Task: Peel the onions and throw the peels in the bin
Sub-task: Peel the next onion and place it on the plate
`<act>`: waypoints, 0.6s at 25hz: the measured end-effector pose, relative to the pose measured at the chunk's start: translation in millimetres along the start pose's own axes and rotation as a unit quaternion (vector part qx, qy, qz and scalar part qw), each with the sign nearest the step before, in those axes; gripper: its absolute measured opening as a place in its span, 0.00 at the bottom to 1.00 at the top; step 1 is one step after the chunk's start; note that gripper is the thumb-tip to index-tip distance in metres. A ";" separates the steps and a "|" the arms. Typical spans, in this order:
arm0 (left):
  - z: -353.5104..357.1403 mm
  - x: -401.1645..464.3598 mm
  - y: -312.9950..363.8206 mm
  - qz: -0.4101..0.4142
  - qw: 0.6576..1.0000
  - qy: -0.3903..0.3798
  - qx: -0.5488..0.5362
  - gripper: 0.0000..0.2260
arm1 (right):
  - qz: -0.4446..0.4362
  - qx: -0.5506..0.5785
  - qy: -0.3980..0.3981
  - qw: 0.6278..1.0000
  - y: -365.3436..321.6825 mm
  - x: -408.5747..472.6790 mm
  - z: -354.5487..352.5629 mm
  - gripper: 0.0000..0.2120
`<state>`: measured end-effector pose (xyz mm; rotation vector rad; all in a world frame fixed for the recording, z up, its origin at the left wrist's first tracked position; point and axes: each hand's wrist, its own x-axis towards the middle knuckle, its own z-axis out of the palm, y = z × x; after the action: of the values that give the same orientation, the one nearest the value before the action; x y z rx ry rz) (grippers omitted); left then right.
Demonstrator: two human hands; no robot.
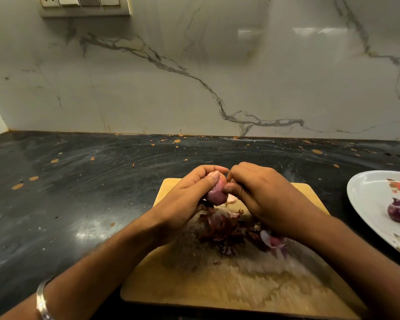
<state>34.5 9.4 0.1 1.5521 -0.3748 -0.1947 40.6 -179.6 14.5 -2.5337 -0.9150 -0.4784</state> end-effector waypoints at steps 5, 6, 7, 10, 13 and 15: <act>0.8 0.3 0.5 0.012 1.000 0.007 0.026 0.16 | -0.017 -0.010 0.034 0.999 -0.4 0.9 -0.9 0.14; 1.4 -0.1 0.5 0.019 0.999 0.003 0.046 0.18 | -0.015 -0.005 0.048 0.999 -1.5 1.1 -0.1 0.13; 2.1 -0.6 0.6 0.026 0.998 -0.003 0.062 0.20 | -0.013 0.010 0.058 0.998 -2.7 1.4 0.6 0.13; 1.4 -0.9 -0.3 0.043 0.995 -0.016 0.085 0.19 | -0.009 0.101 0.070 0.992 -4.8 2.4 0.3 0.13; -1.8 -1.2 -1.8 0.053 0.996 -0.040 0.057 0.18 | -0.008 0.161 0.046 0.986 -3.6 3.9 -3.3 0.13; -3.1 -1.3 -2.9 0.048 0.997 -0.057 0.027 0.18 | -0.015 0.188 0.032 0.981 -3.6 3.8 -6.5 0.13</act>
<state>34.7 12.7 -2.9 1.5769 -0.5474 -0.1993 39.8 -178.1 22.7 -2.1535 -0.9234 -0.3535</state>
